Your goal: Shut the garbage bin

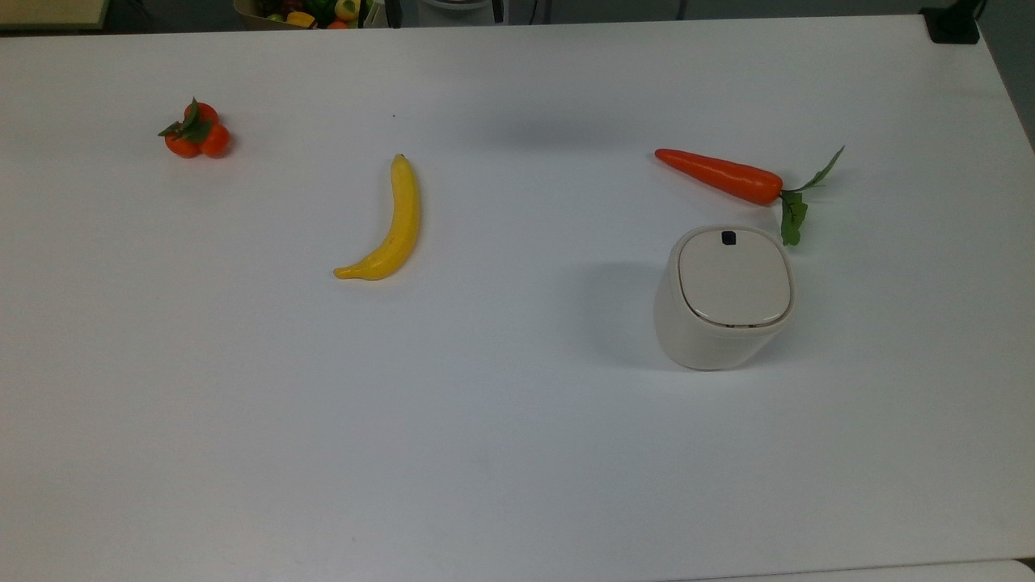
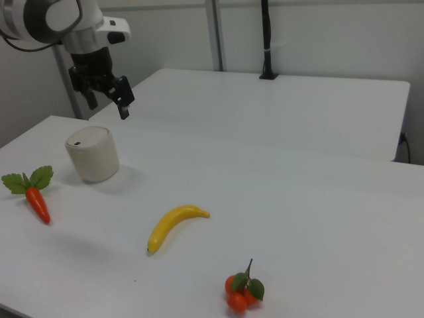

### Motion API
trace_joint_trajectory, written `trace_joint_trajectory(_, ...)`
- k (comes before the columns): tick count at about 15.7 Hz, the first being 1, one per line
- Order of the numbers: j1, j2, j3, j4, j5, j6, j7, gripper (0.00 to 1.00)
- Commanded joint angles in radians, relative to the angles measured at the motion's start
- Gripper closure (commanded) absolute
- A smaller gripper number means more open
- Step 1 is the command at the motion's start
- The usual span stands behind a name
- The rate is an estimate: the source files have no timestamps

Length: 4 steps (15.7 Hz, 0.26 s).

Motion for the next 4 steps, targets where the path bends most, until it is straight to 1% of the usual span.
trace_joint_trajectory(1, 0.024, -0.013, -0.024, -0.021, -0.009, 0.030, -0.017, 0.00)
trace_joint_trajectory(4, 0.024, -0.014, -0.024, -0.021, -0.009, 0.027, -0.016, 0.00)
